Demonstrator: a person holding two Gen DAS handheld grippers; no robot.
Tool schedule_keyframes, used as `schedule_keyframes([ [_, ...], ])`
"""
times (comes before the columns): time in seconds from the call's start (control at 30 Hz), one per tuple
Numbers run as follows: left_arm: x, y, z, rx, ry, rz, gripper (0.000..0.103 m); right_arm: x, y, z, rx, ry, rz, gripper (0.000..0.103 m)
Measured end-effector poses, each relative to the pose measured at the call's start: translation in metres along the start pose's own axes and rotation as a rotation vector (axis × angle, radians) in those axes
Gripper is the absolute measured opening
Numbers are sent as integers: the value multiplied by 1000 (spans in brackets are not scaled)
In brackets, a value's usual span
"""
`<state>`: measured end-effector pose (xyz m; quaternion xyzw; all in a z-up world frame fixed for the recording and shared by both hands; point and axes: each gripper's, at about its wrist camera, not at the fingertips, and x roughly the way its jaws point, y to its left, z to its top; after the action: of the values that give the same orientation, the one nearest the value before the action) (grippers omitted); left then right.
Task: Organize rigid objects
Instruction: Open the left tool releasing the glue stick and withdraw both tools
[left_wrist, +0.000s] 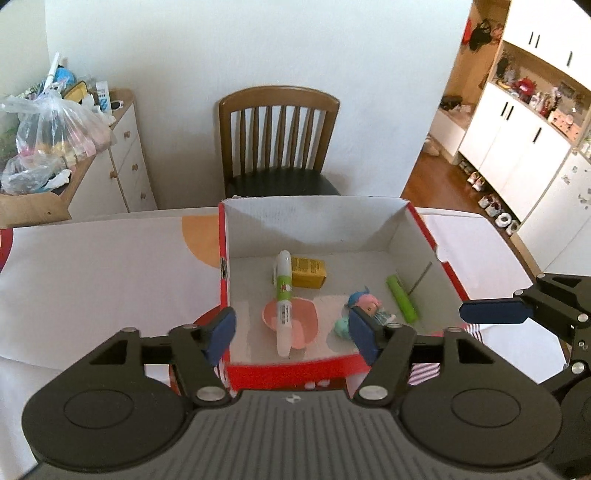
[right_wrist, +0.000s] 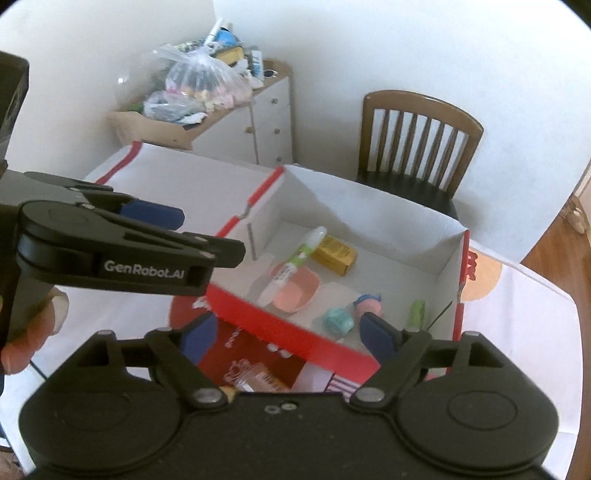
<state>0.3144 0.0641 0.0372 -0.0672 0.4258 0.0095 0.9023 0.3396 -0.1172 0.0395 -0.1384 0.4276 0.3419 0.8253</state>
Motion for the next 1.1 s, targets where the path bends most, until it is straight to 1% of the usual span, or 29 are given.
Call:
schedule_keyframes([
  [0.07, -12, 1, -8, 13, -19, -4, 76, -7, 5, -6, -2, -8, 10, 88],
  [0.17, -28, 2, -20, 30, -40, -14, 77, -17, 13, -15, -2, -20, 25, 91],
  [0.23, -38, 4, -29, 36, -64, -16, 80, -22, 18, -24, -8, -26, 25, 92],
  [0.27, -43, 4, -34, 43, -77, -16, 85, -24, 19, -27, -8, -26, 27, 92],
  [0.37, -56, 5, -50, 58, -101, -28, 85, -28, 25, -41, -11, -25, 20, 93],
  [0.53, -66, 5, -76, 82, -112, -44, 85, -34, 34, -68, -11, -20, 7, 93],
  [0.57, -68, 6, -83, 85, -117, -47, 89, -36, 37, -73, -15, -21, 4, 93],
  [0.6, -70, 6, -89, 88, -120, -50, 94, -36, 40, -79, -19, -20, 5, 93],
  [0.67, -71, 8, -101, 86, -127, -60, 101, -38, 44, -89, -20, -15, 6, 93],
  [0.8, -69, 11, -124, 66, -130, -67, 102, -36, 54, -110, -37, -3, 9, 93],
  [0.93, -64, 13, -146, 26, -147, -13, 102, -29, 61, -133, -44, 13, 16, 93],
  [1.0, -63, 12, -156, 39, -149, -10, 102, -24, 64, -143, -43, 28, 9, 93],
  [1.1, -58, 13, -170, 50, -126, -22, 102, -17, 69, -158, -50, 53, -8, 93],
])
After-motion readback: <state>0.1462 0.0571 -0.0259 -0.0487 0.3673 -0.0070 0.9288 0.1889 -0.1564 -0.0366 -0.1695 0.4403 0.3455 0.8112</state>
